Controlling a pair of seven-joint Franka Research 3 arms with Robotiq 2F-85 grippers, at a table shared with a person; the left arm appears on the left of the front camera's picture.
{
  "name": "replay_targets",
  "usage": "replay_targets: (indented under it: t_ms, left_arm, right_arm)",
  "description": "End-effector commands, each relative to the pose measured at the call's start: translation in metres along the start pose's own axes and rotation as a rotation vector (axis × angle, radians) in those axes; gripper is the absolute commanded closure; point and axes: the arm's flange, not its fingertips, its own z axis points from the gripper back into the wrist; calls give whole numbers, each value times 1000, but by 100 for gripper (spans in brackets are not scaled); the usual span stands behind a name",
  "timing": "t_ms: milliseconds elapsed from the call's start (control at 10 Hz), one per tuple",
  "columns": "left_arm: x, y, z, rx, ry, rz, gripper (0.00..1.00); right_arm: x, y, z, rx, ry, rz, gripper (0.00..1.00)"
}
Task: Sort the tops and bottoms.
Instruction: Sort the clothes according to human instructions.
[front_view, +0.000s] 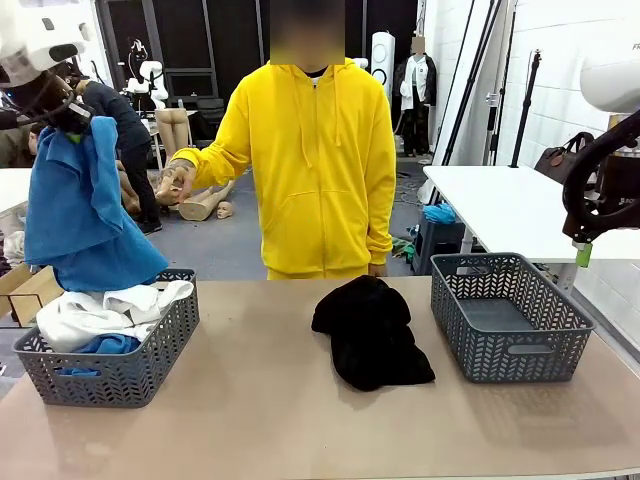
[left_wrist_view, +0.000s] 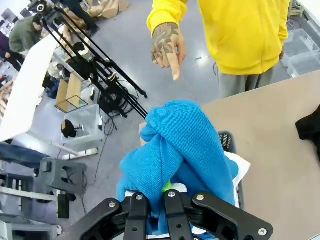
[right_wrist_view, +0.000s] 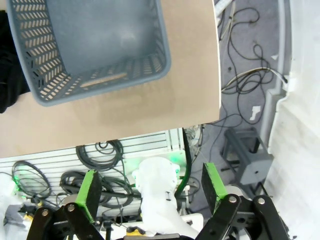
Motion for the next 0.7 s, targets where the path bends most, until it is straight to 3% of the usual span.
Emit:
replay_targets:
  t_ms: [0, 300, 600]
  left_arm:
    - [12, -1, 11, 18, -25, -27, 100]
    - [-1, -10, -1, -15, -1, -38, 100]
    - [-36, 4, -46, -142, 134, 42, 100]
  right_arm:
    - [1, 2, 0, 15, 1, -6, 0]
    - [1, 2, 0, 15, 1, -6, 0]
    - [1, 2, 0, 15, 1, -6, 0]
